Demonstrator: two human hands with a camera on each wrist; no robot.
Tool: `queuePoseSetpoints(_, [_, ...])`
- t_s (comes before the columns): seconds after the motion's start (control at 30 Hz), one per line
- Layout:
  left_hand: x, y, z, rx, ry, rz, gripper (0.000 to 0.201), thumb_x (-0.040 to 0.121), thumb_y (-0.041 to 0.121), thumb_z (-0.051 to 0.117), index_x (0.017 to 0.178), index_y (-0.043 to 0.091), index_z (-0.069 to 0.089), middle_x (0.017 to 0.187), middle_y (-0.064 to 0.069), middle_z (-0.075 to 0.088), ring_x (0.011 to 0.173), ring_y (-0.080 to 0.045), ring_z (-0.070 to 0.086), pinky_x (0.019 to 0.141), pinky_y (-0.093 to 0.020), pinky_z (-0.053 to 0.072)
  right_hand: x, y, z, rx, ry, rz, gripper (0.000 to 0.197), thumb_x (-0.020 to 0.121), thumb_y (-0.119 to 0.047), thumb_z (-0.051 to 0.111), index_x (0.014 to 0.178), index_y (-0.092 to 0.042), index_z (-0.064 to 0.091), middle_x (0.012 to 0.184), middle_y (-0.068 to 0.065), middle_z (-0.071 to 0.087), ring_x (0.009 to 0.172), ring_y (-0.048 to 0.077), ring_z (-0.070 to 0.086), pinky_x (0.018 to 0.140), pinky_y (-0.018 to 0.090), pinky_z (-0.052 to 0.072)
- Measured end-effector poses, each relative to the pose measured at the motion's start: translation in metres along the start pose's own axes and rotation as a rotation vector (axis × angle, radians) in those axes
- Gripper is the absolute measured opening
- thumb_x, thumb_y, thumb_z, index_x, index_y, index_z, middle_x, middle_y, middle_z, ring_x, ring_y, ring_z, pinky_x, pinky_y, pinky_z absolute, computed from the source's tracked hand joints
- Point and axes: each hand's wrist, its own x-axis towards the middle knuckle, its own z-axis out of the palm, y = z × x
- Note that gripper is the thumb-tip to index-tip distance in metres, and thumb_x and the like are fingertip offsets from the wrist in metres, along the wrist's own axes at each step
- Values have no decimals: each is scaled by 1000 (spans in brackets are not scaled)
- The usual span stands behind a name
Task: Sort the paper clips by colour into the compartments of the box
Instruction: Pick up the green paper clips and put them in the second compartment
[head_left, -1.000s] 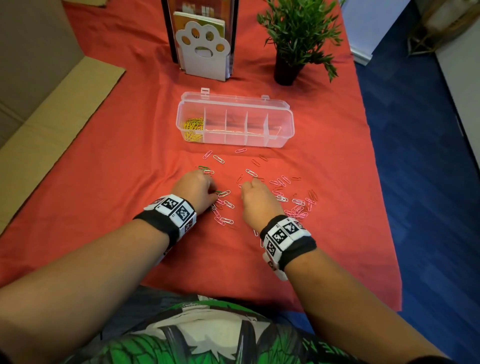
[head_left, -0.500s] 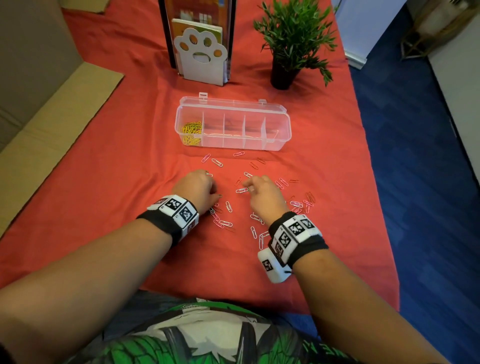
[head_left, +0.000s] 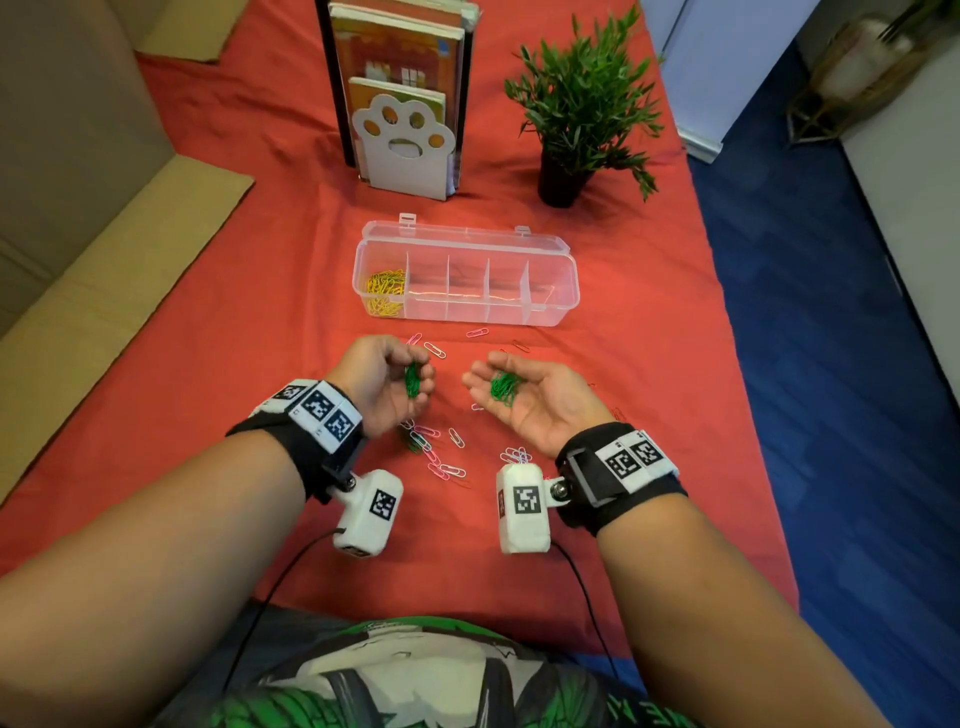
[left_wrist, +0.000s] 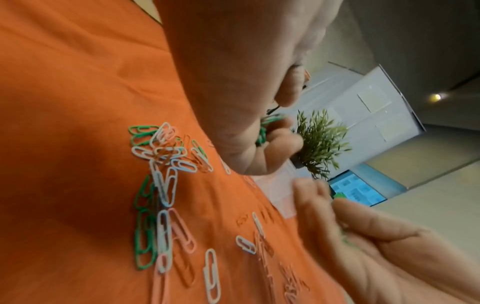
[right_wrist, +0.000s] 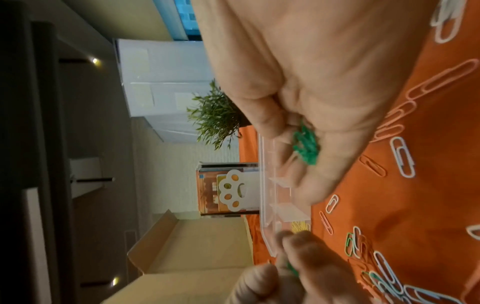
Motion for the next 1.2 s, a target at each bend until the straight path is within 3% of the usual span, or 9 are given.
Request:
queuePoseSetpoints(0.13, [2, 28, 7, -144, -27, 12, 28, 83, 12, 32, 93, 2, 57, 87, -14, 62, 82, -26, 61, 77, -34, 53, 8, -6, 12, -147, 113, -19, 29, 92, 7, 28, 97, -2, 55, 97, 15, 56, 108, 30, 52, 96, 36, 44])
queuePoseSetpoints(0.23, [7, 52, 14, -131, -17, 47, 33, 87, 20, 31, 96, 1, 58, 94, -15, 63, 88, -27, 61, 88, -38, 47, 9, -17, 28, -157, 112, -135, 35, 86, 20, 22, 96, 4, 52, 94, 16, 52, 95, 28, 56, 86, 35, 49])
queuePoseSetpoints(0.4, [21, 59, 19, -118, 31, -17, 41, 96, 30, 30, 97, 1, 59, 93, -14, 62, 91, -27, 62, 78, -41, 50, 16, -34, 67, -561, 117, -448, 44, 80, 26, 34, 115, 4, 52, 94, 9, 54, 87, 18, 58, 85, 30, 52])
queuePoseSetpoints(0.53, [24, 51, 26, -158, 34, -24, 35, 96, 15, 30, 81, 4, 59, 64, -8, 61, 69, -17, 57, 73, -33, 54, 30, -28, 90, -691, 104, -441, 46, 78, 26, 35, 113, 4, 54, 85, 3, 53, 75, 13, 55, 63, 19, 48])
queuePoseSetpoints(0.63, [26, 66, 27, -147, 86, 45, 30, 96, 11, 30, 80, 7, 55, 69, -4, 54, 59, -11, 52, 59, -22, 53, 48, -30, 97, -755, 126, -444, 44, 77, 25, 36, 110, 3, 54, 81, 1, 53, 73, 12, 54, 69, 22, 48])
queuePoseSetpoints(0.77, [35, 98, 28, -49, 219, 150, 29, 94, 20, 35, 67, 15, 43, 66, -3, 46, 61, -16, 46, 66, -28, 43, 76, -43, 110, -933, 192, -528, 32, 76, 15, 44, 83, -14, 57, 83, 1, 58, 88, 25, 59, 90, 43, 51])
queuePoseSetpoints(0.93, [38, 114, 32, 62, 290, 262, 31, 92, 14, 38, 61, 14, 40, 38, 3, 40, 26, -7, 37, 34, -9, 27, 99, -57, 124, -1332, 204, -449, 48, 87, 5, 37, 133, -2, 47, 134, 21, 53, 105, 28, 59, 84, 31, 46])
queuePoseSetpoints(1.0, [40, 114, 23, 137, 306, 293, 29, 91, 15, 41, 62, 18, 43, 42, 8, 48, 35, -5, 45, 39, -13, 34, 99, -62, 121, -1383, 206, -405, 46, 88, 5, 36, 133, 1, 47, 136, 22, 51, 122, 35, 51, 95, 35, 45])
queuePoseSetpoints(1.2, [33, 72, -6, 545, 410, 414, 17, 84, 3, 49, 87, 15, 60, 83, -2, 57, 70, -15, 51, 65, -24, 42, 82, -53, 93, -1298, 276, -536, 45, 85, 1, 40, 126, -6, 54, 128, 14, 58, 114, 28, 56, 97, 39, 47])
